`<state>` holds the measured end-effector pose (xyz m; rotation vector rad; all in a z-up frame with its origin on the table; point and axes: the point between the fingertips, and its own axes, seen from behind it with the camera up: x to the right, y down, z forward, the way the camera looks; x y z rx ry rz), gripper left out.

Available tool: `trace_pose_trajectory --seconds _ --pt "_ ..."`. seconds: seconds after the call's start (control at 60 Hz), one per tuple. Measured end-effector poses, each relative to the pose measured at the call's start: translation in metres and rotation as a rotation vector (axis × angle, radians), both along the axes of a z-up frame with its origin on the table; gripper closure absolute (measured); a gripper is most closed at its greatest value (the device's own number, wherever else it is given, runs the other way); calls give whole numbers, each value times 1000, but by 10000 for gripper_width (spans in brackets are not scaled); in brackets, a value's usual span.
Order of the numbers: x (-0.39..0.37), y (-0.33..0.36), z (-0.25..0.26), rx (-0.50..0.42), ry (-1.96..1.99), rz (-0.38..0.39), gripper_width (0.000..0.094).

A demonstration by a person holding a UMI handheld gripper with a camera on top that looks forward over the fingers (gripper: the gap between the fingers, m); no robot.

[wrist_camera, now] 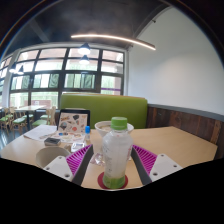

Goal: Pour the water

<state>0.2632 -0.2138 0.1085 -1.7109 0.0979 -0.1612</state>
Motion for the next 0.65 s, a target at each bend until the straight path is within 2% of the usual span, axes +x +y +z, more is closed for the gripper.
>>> trace_pose_trajectory --seconds 0.083,0.183,0.433,0.65 --pt "-6 -6 8 11 -19 -17 108" --pt "-9 -47 22 33 -46 -56 109" --pt "-57 -136 44 59 14 -43 122" --pt "-82 -174 42 71 42 -31 118"
